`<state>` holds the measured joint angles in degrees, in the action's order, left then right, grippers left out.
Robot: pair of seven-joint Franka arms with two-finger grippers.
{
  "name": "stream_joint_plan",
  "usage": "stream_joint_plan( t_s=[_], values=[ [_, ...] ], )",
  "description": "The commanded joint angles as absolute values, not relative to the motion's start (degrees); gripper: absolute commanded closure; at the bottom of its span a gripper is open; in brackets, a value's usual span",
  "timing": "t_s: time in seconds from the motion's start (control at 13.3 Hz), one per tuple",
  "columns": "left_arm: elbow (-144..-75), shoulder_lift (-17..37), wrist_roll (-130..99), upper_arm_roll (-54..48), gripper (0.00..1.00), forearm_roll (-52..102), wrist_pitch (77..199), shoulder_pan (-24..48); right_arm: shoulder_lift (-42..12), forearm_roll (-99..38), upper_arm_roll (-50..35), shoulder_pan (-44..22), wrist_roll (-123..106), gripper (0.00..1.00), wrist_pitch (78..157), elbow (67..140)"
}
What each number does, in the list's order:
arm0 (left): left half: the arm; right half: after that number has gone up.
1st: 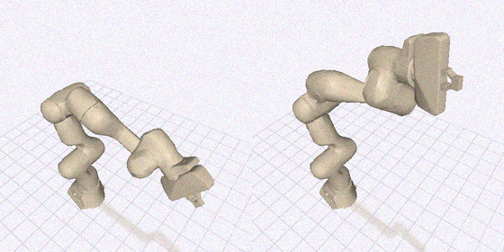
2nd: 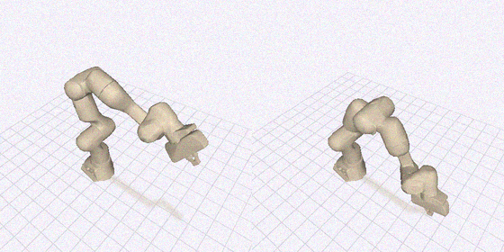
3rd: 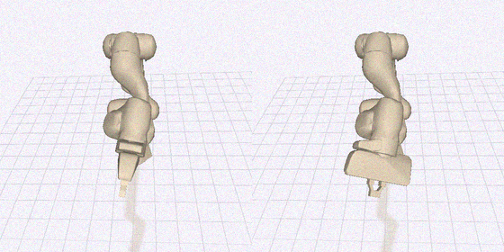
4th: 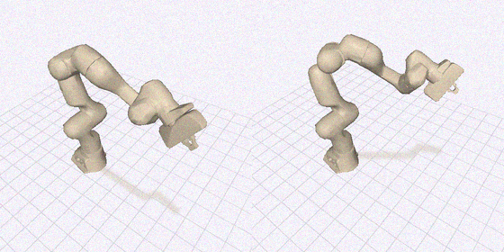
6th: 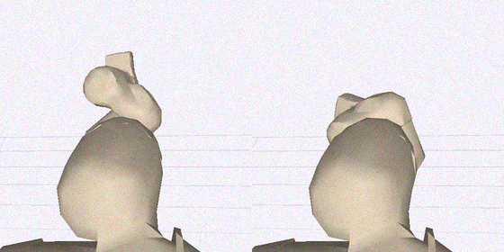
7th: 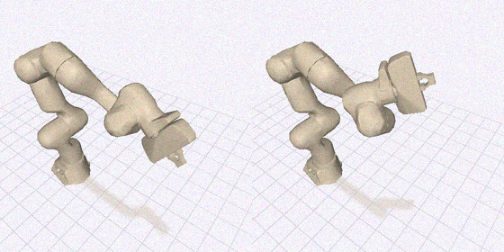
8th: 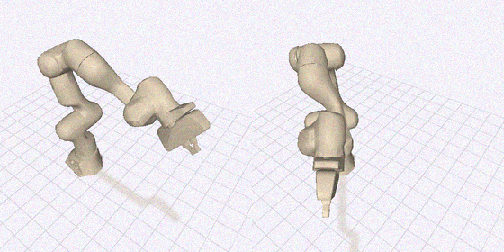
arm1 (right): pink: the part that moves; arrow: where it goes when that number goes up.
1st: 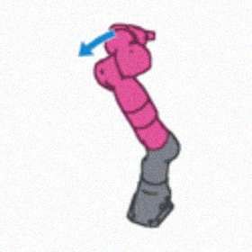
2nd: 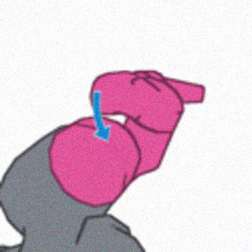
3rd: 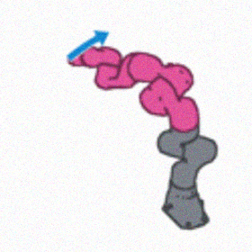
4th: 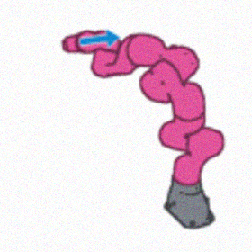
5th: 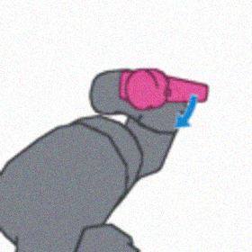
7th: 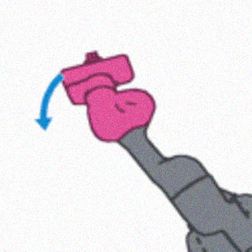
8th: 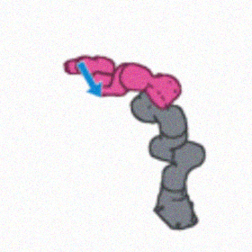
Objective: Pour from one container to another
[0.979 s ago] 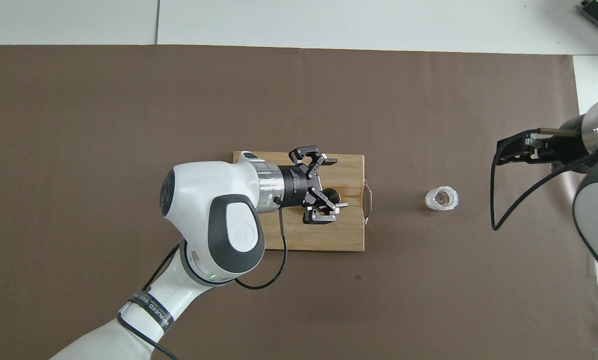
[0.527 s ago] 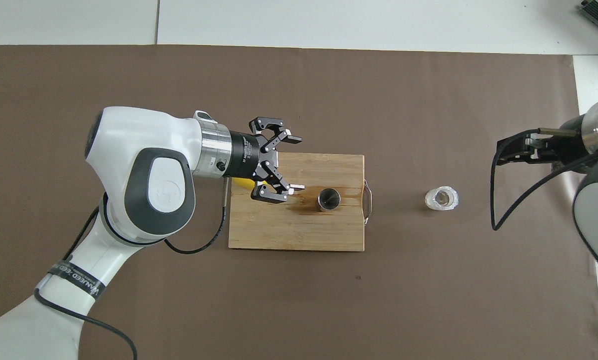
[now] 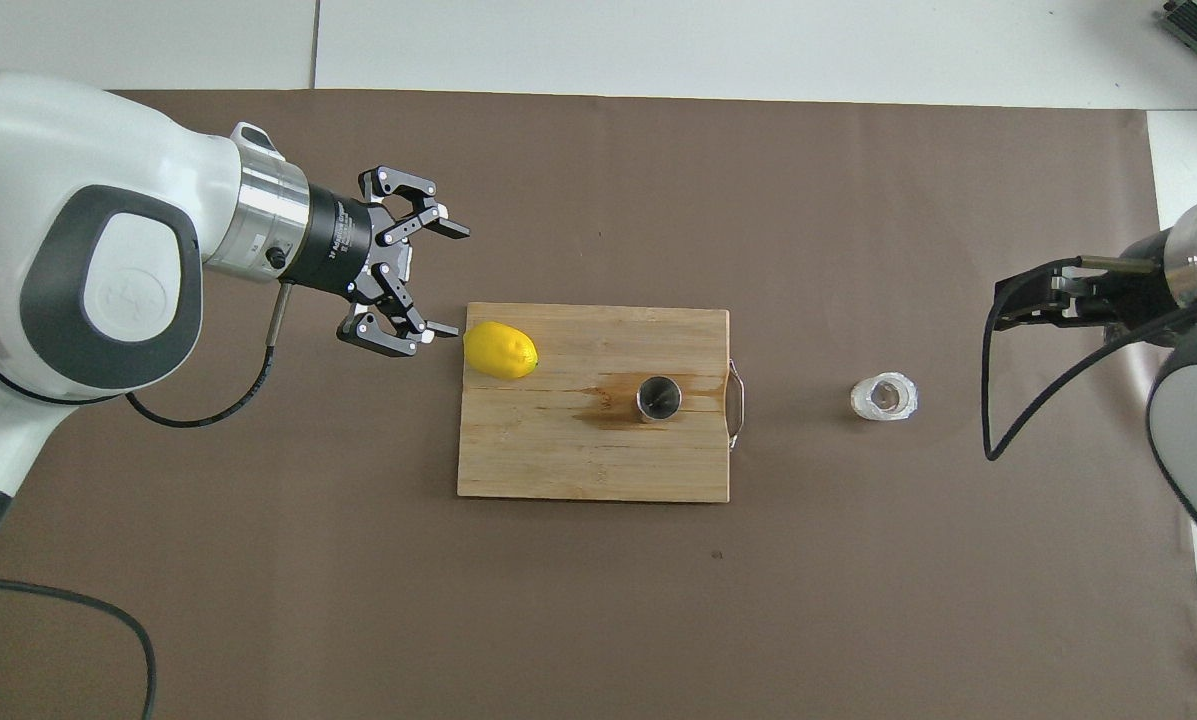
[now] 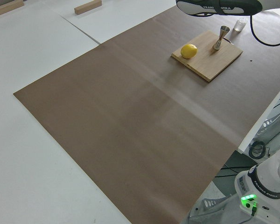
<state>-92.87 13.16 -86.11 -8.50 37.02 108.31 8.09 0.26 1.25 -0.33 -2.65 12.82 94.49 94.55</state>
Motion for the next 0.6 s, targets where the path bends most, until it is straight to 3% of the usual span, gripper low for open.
stream_joint_plan(
  t_s=[0.0, 0.53],
  values=[
    [-87.2, 16.8, -86.8, -9.0, 0.0, 30.3, 104.6, 6.0, 1.5, -0.4, -0.9, -1.6, 11.8, 0.0, 94.2, 95.7],
    [-83.1, 18.2, -80.4, -8.9, 0.0, 27.5, 105.8, -0.2, 1.6, -0.4, -1.0, -1.7, 11.8, 0.0, 93.1, 95.9]
  ],
)
